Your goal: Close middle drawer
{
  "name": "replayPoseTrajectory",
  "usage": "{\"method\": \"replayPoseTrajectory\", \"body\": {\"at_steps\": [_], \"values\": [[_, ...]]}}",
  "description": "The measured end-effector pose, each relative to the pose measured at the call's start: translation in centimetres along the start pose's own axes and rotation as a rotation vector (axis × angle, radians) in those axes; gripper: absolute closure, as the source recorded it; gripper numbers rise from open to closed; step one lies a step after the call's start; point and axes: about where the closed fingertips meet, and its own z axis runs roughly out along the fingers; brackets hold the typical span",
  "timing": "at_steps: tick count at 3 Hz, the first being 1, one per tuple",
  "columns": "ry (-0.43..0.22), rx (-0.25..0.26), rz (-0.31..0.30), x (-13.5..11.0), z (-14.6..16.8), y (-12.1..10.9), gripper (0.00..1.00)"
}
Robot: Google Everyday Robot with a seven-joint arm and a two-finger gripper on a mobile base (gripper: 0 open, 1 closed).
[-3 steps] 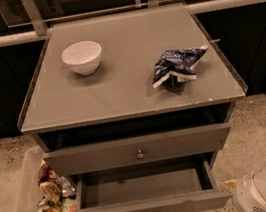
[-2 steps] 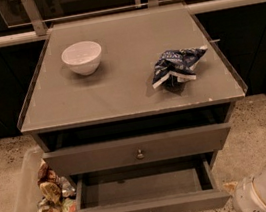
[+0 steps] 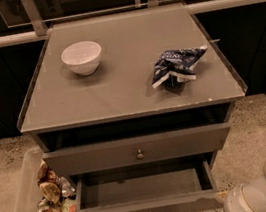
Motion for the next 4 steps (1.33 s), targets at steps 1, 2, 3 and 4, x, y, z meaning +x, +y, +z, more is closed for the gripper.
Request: {"method": "replayPoseTrajectory", "body": {"at_steps": [1, 2, 3, 4], "values": [[-0.024, -0.027, 0.067, 2.0, 4.2, -3.2, 0.0], [-0.024, -0.033, 0.072, 2.1, 4.4, -3.2, 0.0], [-0.03, -0.023, 0.106, 3.0, 4.7, -3.8, 0.0], [-0.033, 0.003, 0.145, 3.9, 5.8, -5.4, 0.0]]}}
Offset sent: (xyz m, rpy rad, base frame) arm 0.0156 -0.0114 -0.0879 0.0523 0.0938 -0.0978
